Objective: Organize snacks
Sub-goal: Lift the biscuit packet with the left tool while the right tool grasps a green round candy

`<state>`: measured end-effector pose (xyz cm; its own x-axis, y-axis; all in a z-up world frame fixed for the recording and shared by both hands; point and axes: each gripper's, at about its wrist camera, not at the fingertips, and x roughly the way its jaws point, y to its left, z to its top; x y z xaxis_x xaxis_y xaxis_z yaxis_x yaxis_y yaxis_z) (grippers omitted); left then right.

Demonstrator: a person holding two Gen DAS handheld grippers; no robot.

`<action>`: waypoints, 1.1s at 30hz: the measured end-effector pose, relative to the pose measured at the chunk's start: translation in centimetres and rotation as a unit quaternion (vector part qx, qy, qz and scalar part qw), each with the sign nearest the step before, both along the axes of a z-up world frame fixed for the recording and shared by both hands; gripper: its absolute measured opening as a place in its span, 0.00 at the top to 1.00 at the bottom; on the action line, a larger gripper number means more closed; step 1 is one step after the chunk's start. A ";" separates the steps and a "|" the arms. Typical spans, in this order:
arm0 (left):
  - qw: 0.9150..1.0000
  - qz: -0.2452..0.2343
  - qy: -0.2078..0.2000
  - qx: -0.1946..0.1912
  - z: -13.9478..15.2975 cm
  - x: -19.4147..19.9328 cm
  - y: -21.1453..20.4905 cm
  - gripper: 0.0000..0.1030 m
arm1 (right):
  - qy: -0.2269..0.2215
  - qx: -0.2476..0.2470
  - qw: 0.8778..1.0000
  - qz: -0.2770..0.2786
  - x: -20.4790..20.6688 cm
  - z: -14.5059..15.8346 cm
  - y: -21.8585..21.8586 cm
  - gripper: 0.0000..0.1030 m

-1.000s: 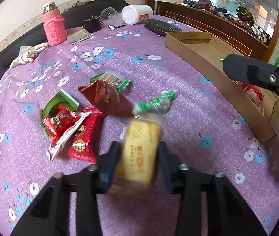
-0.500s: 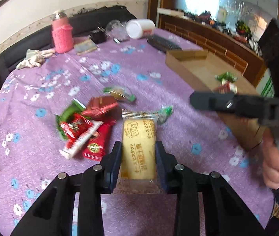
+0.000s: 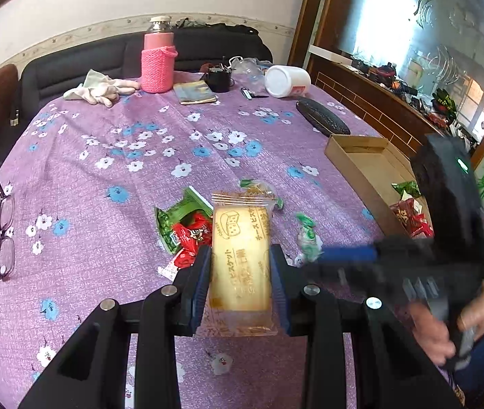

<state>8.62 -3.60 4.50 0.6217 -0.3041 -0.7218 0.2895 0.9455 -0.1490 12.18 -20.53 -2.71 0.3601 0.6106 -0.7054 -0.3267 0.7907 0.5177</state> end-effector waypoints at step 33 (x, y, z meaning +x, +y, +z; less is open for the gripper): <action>0.999 0.025 0.010 0.027 -1.8 0.7 -1.9 0.68 | -0.132 -0.131 0.980 -0.069 -0.8 1.1 2.0 0.77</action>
<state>9.28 -5.51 2.73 0.6203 -0.2326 -0.7491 0.2383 0.9658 -0.1025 11.38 -18.50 -1.62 0.6171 0.3538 -0.7029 -0.3023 0.9313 0.2033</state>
